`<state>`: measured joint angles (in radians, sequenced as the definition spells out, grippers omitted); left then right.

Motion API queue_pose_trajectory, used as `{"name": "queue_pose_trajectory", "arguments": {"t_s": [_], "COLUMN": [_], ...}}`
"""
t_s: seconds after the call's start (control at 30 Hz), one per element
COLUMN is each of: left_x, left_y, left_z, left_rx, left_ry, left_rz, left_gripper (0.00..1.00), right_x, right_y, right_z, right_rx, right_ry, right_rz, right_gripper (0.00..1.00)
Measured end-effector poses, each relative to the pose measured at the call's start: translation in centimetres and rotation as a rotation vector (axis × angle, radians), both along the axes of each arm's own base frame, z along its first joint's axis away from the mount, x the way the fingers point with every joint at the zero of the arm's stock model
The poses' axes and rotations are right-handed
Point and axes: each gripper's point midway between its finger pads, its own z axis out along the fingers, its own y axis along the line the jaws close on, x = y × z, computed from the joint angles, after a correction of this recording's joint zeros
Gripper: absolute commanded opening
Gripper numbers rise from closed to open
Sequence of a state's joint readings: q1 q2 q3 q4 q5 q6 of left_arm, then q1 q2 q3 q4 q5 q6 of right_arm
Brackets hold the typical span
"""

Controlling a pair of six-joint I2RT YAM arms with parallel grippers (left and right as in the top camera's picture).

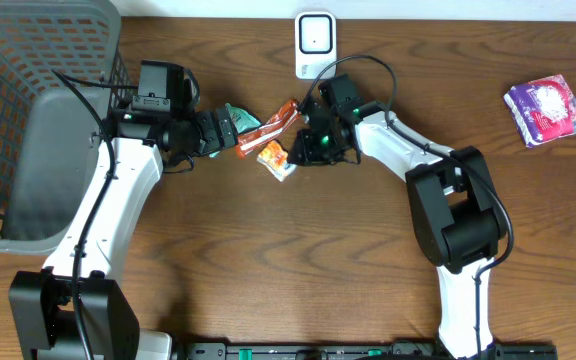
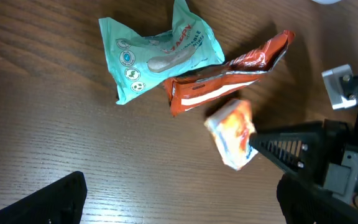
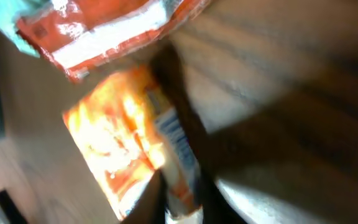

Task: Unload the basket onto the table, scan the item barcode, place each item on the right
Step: 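Reach the right gripper to the small orange-white pack and grasp it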

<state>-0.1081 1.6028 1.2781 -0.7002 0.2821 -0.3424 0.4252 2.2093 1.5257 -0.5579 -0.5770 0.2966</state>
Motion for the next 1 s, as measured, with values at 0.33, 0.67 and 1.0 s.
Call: {"name": "queue_pose_trajectory", "arguments": {"t_s": [0.33,0.67,1.0], "left_x": [0.0,0.0,0.0], "left_y": [0.0,0.0,0.0], "left_z": [0.0,0.0,0.0], "left_rx": [0.0,0.0,0.0], "left_ry": [0.0,0.0,0.0], "left_rz": [0.0,0.0,0.0], "left_gripper": [0.98,0.98,0.98], "right_x": [-1.7,0.4,-0.6], "right_y": [-6.4,-9.3,-3.3], "right_z": [3.3,11.5,7.4], "right_rx": [-0.334,-0.41,-0.409], "right_ry": [-0.009,-0.271,-0.304], "right_rz": [-0.12,-0.236,-0.048], "right_gripper": [0.01,0.36,0.41]}}
